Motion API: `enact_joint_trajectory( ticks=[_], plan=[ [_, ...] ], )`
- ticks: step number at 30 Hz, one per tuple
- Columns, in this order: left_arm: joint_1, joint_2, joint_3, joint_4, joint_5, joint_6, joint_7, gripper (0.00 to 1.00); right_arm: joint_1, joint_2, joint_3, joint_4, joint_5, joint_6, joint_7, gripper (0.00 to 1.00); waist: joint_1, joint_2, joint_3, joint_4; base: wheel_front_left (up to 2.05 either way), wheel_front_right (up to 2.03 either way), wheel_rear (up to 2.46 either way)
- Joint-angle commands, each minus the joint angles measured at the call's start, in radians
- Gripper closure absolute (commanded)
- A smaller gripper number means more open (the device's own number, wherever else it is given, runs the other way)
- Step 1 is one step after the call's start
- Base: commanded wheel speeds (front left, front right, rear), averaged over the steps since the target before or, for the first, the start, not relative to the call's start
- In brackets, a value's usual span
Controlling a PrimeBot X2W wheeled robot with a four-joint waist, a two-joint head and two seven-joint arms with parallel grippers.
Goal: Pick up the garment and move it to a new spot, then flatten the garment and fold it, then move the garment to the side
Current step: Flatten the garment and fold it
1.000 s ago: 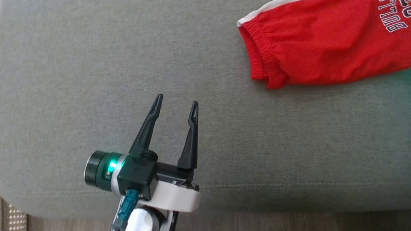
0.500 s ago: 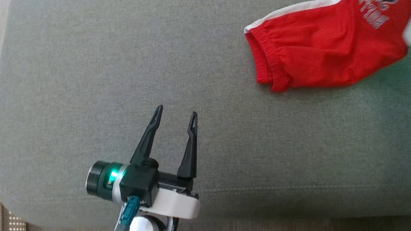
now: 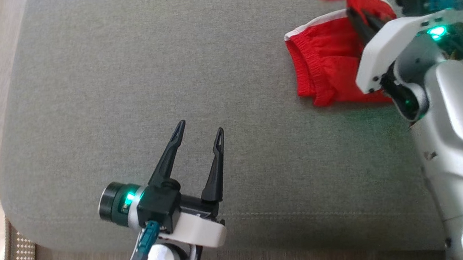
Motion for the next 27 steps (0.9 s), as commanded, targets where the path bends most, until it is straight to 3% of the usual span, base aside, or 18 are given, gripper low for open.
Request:
enact_joint_trajectory(
  ticks=[1, 18, 19, 20, 23, 27],
  plan=[
    [-0.019, -0.001, 0.021, -0.029, -0.008, -0.003, -0.005, 0.0, 0.001, 0.024, 0.024, -0.039, -0.013, 0.0, 0.006, 1.0, 0.0, 0.0, 0.001, 0.006, 0.0, 0.0, 0.0],
    [-0.024, -0.002, 0.004, -0.022, -0.019, 0.009, -0.005, 0.0, 0.038, 0.045, 0.164, -0.03, 0.091, 0.0, -0.022, 1.0, 0.0, 0.0, -0.003, 0.017, 0.0, 0.0, 0.0],
    [-0.026, -0.002, 0.001, -0.023, -0.021, 0.009, -0.005, 0.0, 0.041, 0.045, 0.163, -0.023, 0.116, 0.0, -0.032, 0.05, 0.0, 0.0, -0.002, 0.016, 0.0, 0.0, 0.0],
    [-0.027, -0.002, 0.0, -0.022, -0.021, 0.009, -0.005, 0.0, 0.042, 0.045, 0.163, -0.021, 0.137, 0.0, -0.041, 0.0, 0.0, 0.0, -0.001, 0.016, 0.0, 0.0, 0.0],
    [-0.029, -0.002, 0.001, -0.022, -0.021, 0.01, -0.005, 0.0, 0.043, 0.045, 0.166, -0.03, 0.214, 0.0, -0.066, 0.0, 0.0, 0.0, -0.001, 0.012, 0.0, 0.0, 0.0],
    [-0.026, -0.002, 0.009, -0.025, -0.013, 0.016, -0.005, 0.0, 0.046, 0.045, 0.082, -0.066, 0.177, 0.0, -0.101, 0.0, 0.0, 0.0, -0.003, -0.002, 0.0, 0.0, 0.0]
  ],
)
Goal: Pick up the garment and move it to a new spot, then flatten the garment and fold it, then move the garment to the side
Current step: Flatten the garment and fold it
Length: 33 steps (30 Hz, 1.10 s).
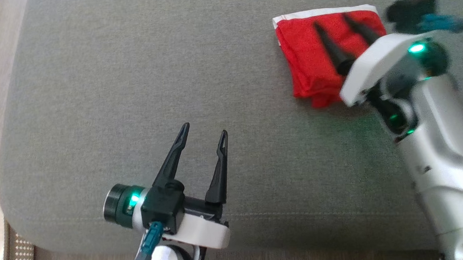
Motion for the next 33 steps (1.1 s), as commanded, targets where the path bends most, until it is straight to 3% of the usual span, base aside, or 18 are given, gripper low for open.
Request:
enact_joint_trajectory(
  ticks=[1, 9, 19, 28, 33],
  plan=[
    [-0.024, -0.002, 0.032, -0.037, 0.006, 0.007, -0.005, 0.0, -0.006, 0.016, -0.002, -0.048, -0.019, 0.0, -0.009, 0.0, 0.0, 0.0, -0.001, -0.005, 0.0, 0.0, 0.0],
    [-0.013, -0.002, 0.038, -0.05, 0.009, 0.009, -0.005, 0.0, 0.095, -0.072, -0.166, -0.164, -0.136, 0.0, -0.022, 0.0, 0.0, 0.0, -0.011, -0.014, 0.0, 0.0, 0.0],
    [0.004, -0.002, 0.05, -0.05, 0.016, 0.008, -0.005, 0.0, 0.23, -0.12, -0.16, -0.216, -0.128, 0.0, -0.14, 0.0, 0.0, 0.0, -0.044, -0.001, 0.0, 0.0, 0.0],
    [0.081, -0.002, 0.117, -0.09, -0.043, 0.033, -0.005, 0.0, 0.406, -0.075, -0.127, -0.281, -0.166, 0.0, -0.401, 0.0, 0.0, 0.0, -0.13, -0.036, 0.0, 0.0, 0.0],
    [0.127, -0.002, 0.159, -0.111, -0.06, 0.039, -0.005, 0.0, 0.517, -0.034, -0.133, -0.326, -0.208, 0.0, -0.439, 0.0, 0.0, 0.0, -0.174, -0.061, 0.0, 0.0, 0.0]
  ],
)
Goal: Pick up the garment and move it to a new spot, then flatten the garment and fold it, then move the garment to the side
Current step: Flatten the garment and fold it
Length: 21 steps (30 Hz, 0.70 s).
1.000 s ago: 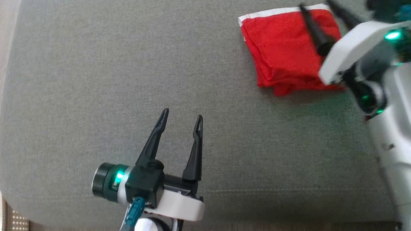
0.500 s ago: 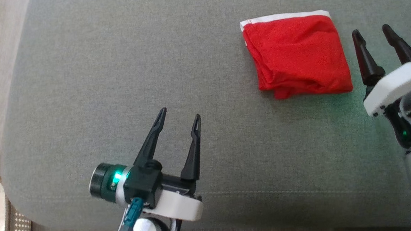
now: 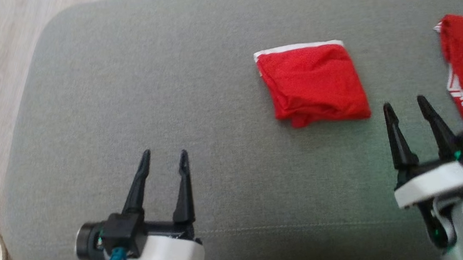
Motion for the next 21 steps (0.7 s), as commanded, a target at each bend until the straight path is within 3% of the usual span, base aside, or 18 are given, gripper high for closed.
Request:
enact_joint_trajectory(
  ticks=[1, 3, 8, 21],
  plan=[
    [-0.012, -0.003, 0.044, -0.045, -0.001, 0.005, -0.005, 0.0, -0.003, 0.006, 0.018, -0.059, -0.006, 0.0, -0.01, 0.0, 0.0, -0.0001, -0.021, -0.017, 0.0, 0.0, 0.0],
    [0.018, -0.003, 0.07, -0.064, 0.01, 0.005, -0.005, 0.0, 0.066, 0.031, 0.006, -0.133, -0.014, 0.0, -0.011, 0.0, 0.0, -0.0001, -0.048, -0.032, 0.0, 0.0, 0.0],
    [0.054, -0.003, 0.091, -0.084, 0.035, -0.01, -0.005, 0.0, 0.153, 0.047, 0.028, -0.185, -0.05, 0.0, -0.011, 0.0, 0.0, -0.0001, -0.067, -0.049, 0.0, 0.0, 0.0],
    [0.122, -0.003, 0.106, -0.088, 0.078, -0.003, -0.005, 0.0, 0.22, 0.055, 0.067, -0.205, -0.056, 0.0, -0.011, 0.0, 0.0, -0.0001, -0.096, -0.075, 0.0, 0.0, 0.0]
  ],
)
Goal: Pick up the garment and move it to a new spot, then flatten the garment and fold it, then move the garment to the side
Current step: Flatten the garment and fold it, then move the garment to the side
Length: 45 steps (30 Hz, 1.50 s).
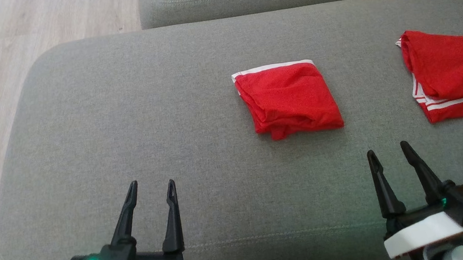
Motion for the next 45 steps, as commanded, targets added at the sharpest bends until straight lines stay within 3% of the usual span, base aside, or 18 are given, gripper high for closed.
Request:
enact_joint_trajectory(
  ticks=[1, 33, 39, 45],
  plan=[
    [-0.029, -0.004, 0.033, -0.031, 0.008, 0.006, -0.005, 0.0, -0.017, -0.005, 0.029, -0.035, 0.003, 0.0, -0.009, 0.0, 0.0, 0.0, -0.001, 0.001, 0.0, 0.0, 0.0],
    [-0.025, -0.005, 0.024, -0.004, 0.012, 0.006, -0.005, 0.0, -0.015, -0.005, 0.052, -0.02, 0.03, 0.0, -0.009, 0.0, 0.0, 0.0, -0.02, 0.012, 0.0, 0.0, 0.0],
    [-0.041, -0.005, 0.009, 0.002, 0.016, 0.0, -0.005, 0.0, -0.076, -0.005, 0.094, 0.046, 0.066, 0.0, -0.009, 0.0, 0.0, 0.0, 0.0, 0.016, 0.0, 0.0, 0.0],
    [-0.095, -0.005, -0.022, -0.008, 0.033, -0.016, -0.005, 0.0, -0.223, -0.005, 0.124, 0.193, 0.077, 0.0, -0.009, 0.0, 0.0, 0.0, 0.082, 0.033, 0.0, 0.0, 0.0]
  ],
)
